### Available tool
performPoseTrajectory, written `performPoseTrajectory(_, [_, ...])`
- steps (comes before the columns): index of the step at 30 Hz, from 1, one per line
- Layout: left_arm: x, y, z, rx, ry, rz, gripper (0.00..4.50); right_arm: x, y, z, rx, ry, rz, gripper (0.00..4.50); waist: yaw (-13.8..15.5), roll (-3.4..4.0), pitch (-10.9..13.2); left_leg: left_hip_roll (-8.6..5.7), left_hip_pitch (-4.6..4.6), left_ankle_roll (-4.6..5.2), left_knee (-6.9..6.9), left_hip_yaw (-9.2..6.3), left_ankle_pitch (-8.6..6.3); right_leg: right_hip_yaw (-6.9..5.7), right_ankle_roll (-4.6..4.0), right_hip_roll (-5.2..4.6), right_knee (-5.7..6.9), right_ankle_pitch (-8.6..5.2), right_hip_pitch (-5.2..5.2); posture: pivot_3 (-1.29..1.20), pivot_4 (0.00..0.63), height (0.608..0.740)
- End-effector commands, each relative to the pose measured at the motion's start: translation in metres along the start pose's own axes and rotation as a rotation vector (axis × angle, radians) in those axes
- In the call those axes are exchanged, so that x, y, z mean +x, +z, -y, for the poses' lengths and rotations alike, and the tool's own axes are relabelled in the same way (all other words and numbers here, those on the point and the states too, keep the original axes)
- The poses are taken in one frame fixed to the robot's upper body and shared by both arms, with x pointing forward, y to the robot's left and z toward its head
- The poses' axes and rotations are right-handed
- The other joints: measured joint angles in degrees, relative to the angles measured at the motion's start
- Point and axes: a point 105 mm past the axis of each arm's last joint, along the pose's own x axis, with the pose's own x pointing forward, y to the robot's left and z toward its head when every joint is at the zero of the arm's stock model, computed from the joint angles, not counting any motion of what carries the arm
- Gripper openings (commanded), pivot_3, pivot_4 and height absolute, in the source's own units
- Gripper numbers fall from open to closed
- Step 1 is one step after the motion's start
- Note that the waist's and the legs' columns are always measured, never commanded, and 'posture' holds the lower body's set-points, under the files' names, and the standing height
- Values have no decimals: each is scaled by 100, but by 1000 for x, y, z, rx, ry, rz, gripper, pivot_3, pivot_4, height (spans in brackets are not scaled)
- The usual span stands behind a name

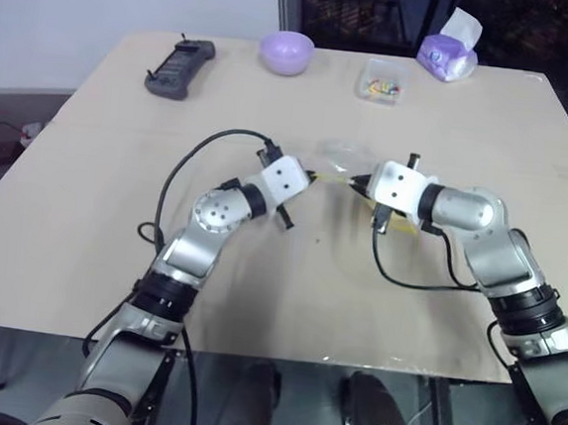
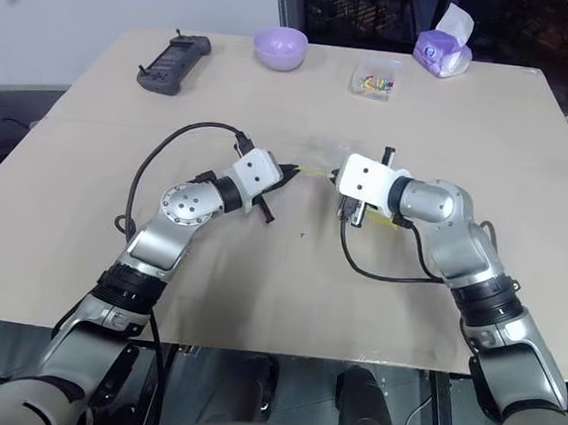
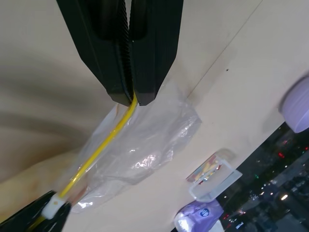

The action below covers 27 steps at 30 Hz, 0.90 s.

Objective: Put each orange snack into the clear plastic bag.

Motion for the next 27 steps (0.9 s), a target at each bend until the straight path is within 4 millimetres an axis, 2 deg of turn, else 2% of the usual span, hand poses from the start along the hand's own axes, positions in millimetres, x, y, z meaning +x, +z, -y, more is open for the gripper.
performPoseTrajectory(1, [-20,-36,-34,-6,151,-162,0,-18,-12,17,-9,-71,-60,30,-1,0,0,0,0,0,0,0,0,0,0,0,0,0,0,0,150,740])
performPoseTrajectory(14, [-23,-44,-44,-10,213,-210,0,-27,-26,19,7,-86,-112,30,2,0,0,0,0,0,0,0,0,0,0,0,0,0,0,0,150,740])
performPoseTrajectory(21, [-21,-40,-41,-15,204,-188,0,-53,-61,22,41,-127,-235,30,5,-1,0,-1,-1,1,-1,1,0,1,0,-1,-1,0,0,0,150,740])
performPoseTrajectory(27, [-20,-39,-40,-16,195,-184,0,-70,-73,22,61,-143,-283,30,7,0,0,0,-1,1,-1,1,0,1,0,-1,-1,0,0,0,150,740])
